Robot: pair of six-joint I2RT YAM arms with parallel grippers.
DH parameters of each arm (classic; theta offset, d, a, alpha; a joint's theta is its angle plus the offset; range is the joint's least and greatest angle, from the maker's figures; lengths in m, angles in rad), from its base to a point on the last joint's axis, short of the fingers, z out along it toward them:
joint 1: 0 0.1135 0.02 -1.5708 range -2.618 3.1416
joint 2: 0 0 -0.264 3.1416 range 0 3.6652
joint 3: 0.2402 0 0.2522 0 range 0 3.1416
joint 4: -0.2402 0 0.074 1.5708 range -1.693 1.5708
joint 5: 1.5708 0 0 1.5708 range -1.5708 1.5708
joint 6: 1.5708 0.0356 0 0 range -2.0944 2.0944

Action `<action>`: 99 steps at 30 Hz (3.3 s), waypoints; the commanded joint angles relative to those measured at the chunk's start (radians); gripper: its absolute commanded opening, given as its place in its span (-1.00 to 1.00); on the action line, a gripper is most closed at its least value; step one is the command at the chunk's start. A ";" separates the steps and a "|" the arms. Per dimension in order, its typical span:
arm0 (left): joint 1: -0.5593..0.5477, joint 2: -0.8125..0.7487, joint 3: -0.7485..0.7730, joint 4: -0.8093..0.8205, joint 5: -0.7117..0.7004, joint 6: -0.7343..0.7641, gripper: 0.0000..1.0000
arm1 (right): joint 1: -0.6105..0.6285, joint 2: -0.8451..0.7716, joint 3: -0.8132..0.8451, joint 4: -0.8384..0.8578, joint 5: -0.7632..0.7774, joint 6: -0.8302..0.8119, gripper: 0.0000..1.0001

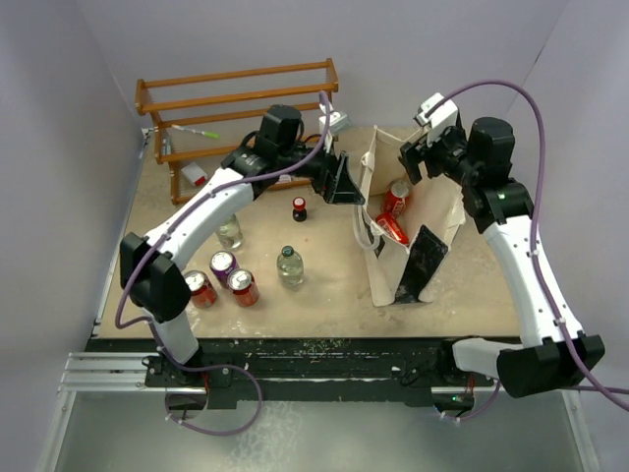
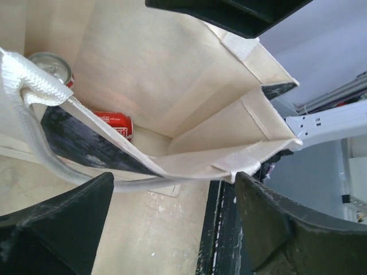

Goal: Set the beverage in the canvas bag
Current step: Place the drink in the canvas bag, then pick up the drink from the center of the board, then place the drink in the canvas bag.

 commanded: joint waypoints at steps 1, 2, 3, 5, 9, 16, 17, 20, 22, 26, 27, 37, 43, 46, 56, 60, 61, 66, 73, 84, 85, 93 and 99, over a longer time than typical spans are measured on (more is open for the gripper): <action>0.056 -0.146 0.041 -0.015 0.050 0.130 0.86 | 0.055 -0.049 0.069 -0.062 -0.112 0.017 0.63; 0.074 -0.168 0.030 -0.013 0.053 0.141 0.89 | 0.076 -0.055 0.074 -0.065 -0.111 0.017 0.63; 0.101 -0.187 0.017 -0.008 0.058 0.144 0.92 | 0.098 -0.057 0.081 -0.072 -0.117 0.016 0.63; 0.172 -0.229 -0.013 0.005 0.069 0.144 0.95 | 0.131 -0.049 0.111 -0.097 -0.153 0.018 0.63; 0.277 -0.334 -0.080 -0.022 0.013 0.213 0.98 | 0.196 -0.017 0.154 -0.129 -0.236 0.024 0.62; 0.381 -0.476 -0.118 -0.178 -0.261 0.434 0.98 | 0.389 0.064 0.203 -0.199 -0.250 -0.054 0.58; 0.398 -0.487 -0.119 -0.198 -0.300 0.448 0.98 | 0.418 0.077 0.196 -0.204 -0.247 -0.066 0.58; 0.452 -0.508 -0.131 -0.242 -0.401 0.466 0.98 | 0.503 0.123 0.152 -0.201 -0.223 -0.095 0.57; 0.491 -0.525 -0.156 -0.242 -0.432 0.449 0.98 | 0.554 0.151 0.118 -0.189 -0.203 -0.105 0.56; 0.577 -0.562 -0.207 -0.205 -0.419 0.403 0.98 | 0.634 0.212 0.071 -0.162 -0.184 -0.117 0.56; 0.594 -0.567 -0.213 -0.201 -0.410 0.392 0.98 | 0.646 0.230 0.062 -0.155 -0.183 -0.116 0.56; 0.636 -0.591 -0.221 -0.195 -0.347 0.379 0.98 | 0.707 0.370 0.033 -0.094 -0.145 -0.093 0.54; 0.636 -0.597 -0.229 -0.184 -0.333 0.367 0.98 | 0.712 0.423 0.016 -0.071 -0.178 -0.083 0.35; 0.637 -0.597 -0.234 -0.175 -0.331 0.358 0.98 | 0.714 0.442 0.013 -0.065 -0.187 -0.077 0.19; 0.641 -0.593 -0.248 -0.161 -0.283 0.346 0.98 | 0.714 0.438 -0.006 -0.038 -0.207 -0.045 -0.20; 0.641 -0.588 -0.253 -0.155 -0.258 0.340 0.98 | 0.714 0.434 0.000 -0.035 -0.193 -0.034 -0.44; 0.641 -0.589 -0.255 -0.151 -0.254 0.339 0.98 | 0.714 0.430 0.004 -0.036 -0.186 -0.033 -0.50; 0.641 -0.574 -0.257 -0.143 -0.225 0.335 0.98 | 0.714 0.389 0.046 -0.081 -0.188 -0.025 -0.87; 0.639 -0.519 -0.226 -0.130 -0.178 0.292 0.98 | 0.714 0.278 0.145 -0.112 -0.113 -0.023 -1.00; 0.622 -0.421 -0.191 -0.097 -0.123 0.250 0.99 | 0.712 0.173 0.435 -0.275 0.005 -0.077 -1.00; 0.613 -0.413 -0.189 -0.095 -0.126 0.254 0.99 | 0.712 0.174 0.470 -0.287 0.027 -0.077 -1.00; 0.489 -0.377 -0.180 -0.105 -0.153 0.308 0.98 | 0.653 0.209 0.741 -0.361 0.167 -0.044 -1.00; 0.407 -0.362 -0.210 -0.007 -0.054 0.237 0.96 | 0.513 0.201 0.845 -0.377 0.177 0.004 -1.00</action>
